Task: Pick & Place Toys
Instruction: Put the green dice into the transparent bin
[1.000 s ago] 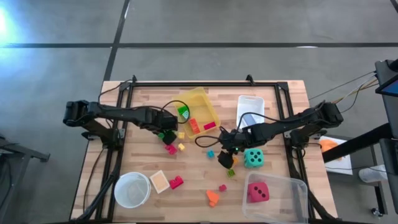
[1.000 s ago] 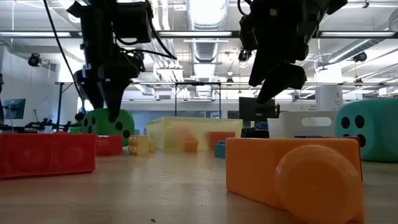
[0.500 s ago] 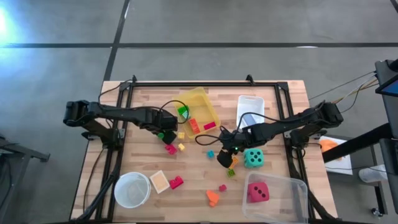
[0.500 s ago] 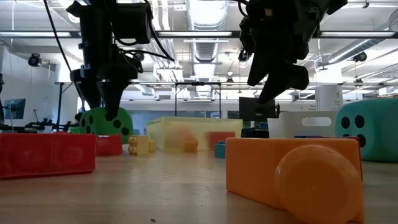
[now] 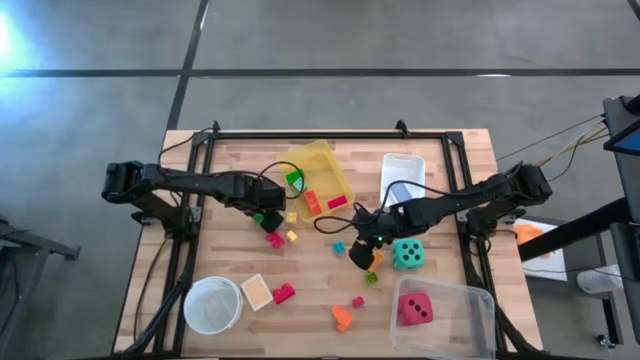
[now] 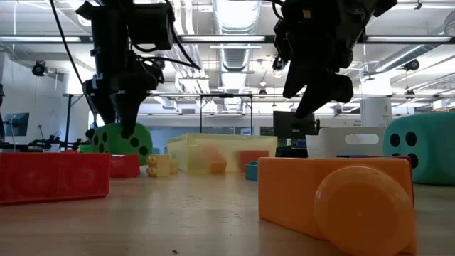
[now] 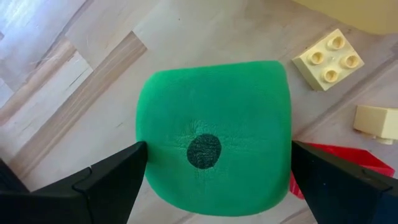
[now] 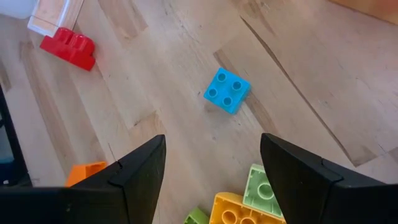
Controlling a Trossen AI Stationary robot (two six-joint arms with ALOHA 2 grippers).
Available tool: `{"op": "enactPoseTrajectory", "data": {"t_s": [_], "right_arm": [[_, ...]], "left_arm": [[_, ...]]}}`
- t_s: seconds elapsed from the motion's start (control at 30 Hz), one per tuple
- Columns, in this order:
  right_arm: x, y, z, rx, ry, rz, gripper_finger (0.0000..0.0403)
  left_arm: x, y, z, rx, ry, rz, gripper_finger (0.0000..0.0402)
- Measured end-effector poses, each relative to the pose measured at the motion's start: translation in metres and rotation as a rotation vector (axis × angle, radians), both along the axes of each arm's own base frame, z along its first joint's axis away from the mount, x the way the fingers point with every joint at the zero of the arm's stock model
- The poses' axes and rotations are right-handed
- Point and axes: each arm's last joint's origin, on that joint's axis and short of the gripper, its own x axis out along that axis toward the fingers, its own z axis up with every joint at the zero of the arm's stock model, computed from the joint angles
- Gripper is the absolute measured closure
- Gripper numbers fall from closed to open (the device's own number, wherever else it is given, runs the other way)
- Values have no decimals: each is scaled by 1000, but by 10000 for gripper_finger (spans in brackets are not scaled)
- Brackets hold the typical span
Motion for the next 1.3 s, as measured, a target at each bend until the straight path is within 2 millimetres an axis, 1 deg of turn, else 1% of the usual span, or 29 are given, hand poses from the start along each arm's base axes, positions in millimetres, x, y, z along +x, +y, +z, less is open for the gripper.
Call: {"op": "enactPoseTrajectory", "data": {"t_s": [0.1,0.23,0.33,0.6,0.77,0.87,0.97,1.03,1.3], "right_arm": [[0,0,0,0,0,0,148],[0,0,0,0,0,0,148],[0,0,0,0,0,0,148],[0,0,0,0,0,0,148],[0,0,0,0,0,0,148],[0,0,0,0,0,0,148],[0,0,0,0,0,0,148],[0,0,0,0,0,0,148],[0,0,0,0,0,-1,148]], "left_arm": [[0,0,-1,1,-6,0,15],[1,0,-1,9,-24,57,15],[-1,1,-3,22,-19,60,15],[-3,1,-17,68,0,62,15],[-2,1,-19,95,3,37,16],[-2,1,-19,98,9,20,23],[-3,1,-19,98,11,17,50],[-3,1,-19,98,12,15,78],[-3,1,-18,107,16,-4,222]]}}
